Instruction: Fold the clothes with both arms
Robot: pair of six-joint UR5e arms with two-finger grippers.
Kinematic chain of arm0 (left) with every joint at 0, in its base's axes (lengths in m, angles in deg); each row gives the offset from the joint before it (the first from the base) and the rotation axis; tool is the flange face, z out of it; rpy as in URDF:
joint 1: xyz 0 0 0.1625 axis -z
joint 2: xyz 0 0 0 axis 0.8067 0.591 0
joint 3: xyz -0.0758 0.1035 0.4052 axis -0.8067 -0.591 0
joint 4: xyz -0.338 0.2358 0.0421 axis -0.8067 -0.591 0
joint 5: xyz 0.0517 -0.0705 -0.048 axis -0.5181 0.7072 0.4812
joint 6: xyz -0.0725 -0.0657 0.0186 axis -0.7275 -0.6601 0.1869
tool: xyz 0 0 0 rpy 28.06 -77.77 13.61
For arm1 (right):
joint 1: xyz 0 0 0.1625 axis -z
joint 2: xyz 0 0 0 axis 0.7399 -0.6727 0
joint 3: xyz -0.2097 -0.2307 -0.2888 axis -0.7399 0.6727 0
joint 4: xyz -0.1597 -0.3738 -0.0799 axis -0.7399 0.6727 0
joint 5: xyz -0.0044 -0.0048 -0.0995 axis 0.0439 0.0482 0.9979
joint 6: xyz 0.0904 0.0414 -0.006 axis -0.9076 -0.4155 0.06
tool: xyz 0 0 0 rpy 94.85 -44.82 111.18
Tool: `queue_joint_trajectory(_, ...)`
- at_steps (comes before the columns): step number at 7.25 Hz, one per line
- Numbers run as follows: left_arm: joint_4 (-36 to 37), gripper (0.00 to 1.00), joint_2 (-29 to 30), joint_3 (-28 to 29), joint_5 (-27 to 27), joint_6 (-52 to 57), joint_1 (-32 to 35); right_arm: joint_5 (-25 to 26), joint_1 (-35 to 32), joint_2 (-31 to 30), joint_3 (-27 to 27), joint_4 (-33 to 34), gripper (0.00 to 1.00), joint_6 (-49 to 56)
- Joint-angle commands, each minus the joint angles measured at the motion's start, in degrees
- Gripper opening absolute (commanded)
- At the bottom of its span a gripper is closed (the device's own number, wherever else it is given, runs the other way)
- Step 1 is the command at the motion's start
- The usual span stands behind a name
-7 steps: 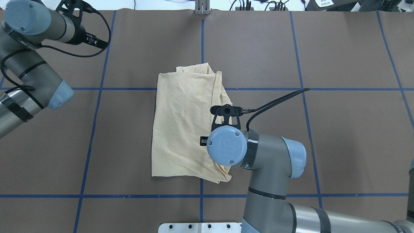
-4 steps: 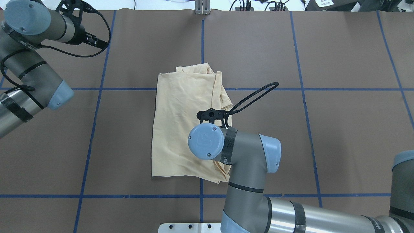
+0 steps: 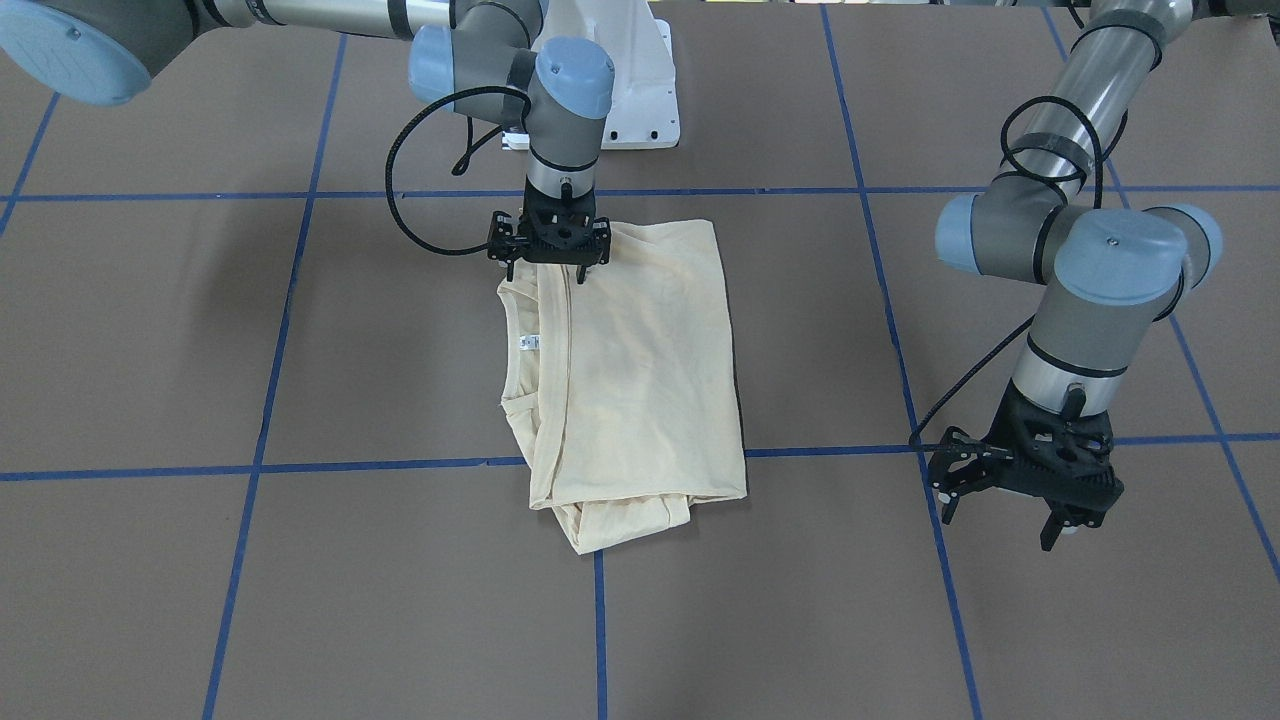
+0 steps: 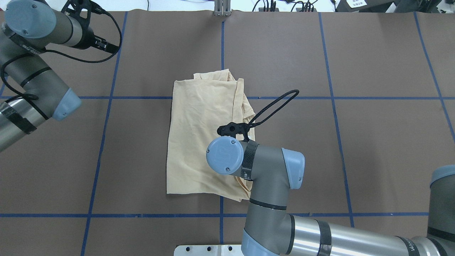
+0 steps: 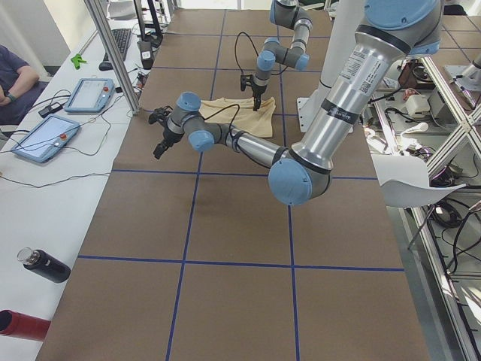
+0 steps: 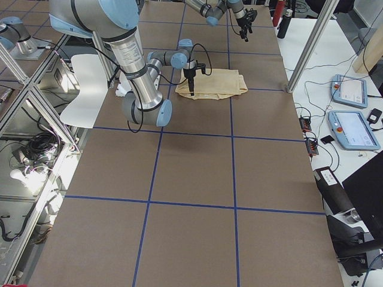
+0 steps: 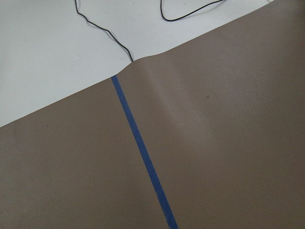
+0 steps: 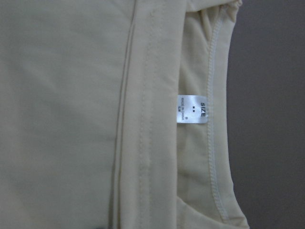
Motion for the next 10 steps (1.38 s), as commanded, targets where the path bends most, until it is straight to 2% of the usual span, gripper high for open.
queue_joint_trajectory(1,0.0,1.0,0.0,0.08,-0.06,0.0,0.0,-0.09,-0.6,-0.74,-1.34,2.76,1.0,2.45)
queue_joint_trajectory(3,-0.09,1.0,0.0,0.08,0.02,-0.09,-0.17,-0.01,-1.92,-4.05,-5.1,4.88,1.0,6.04)
queue_joint_trajectory(6,-0.09,1.0,0.0,-0.18,0.11,-2.37,-0.35,0.69,-2.62,-15.74,-15.9,4.62,1.0,5.89)
queue_joint_trajectory(8,0.26,1.0,-1.74,-3.41,1.24,-2.46,-0.44,0.44,-2.45,-14.99,-18.21,3.92,1.0,3.79)
queue_joint_trajectory(9,0.7,1.0,-3.41,-6.92,4.82,-5.07,-0.44,0.52,-3.75,-14.89,-18.04,-2.7,1.0,1.51)
queue_joint_trajectory(10,0.88,1.0,-4.21,-10.26,5.9,-9.97,-0.96,0.35,-4.9,-14.81,-17.08,-8.86,1.0,-0.6)
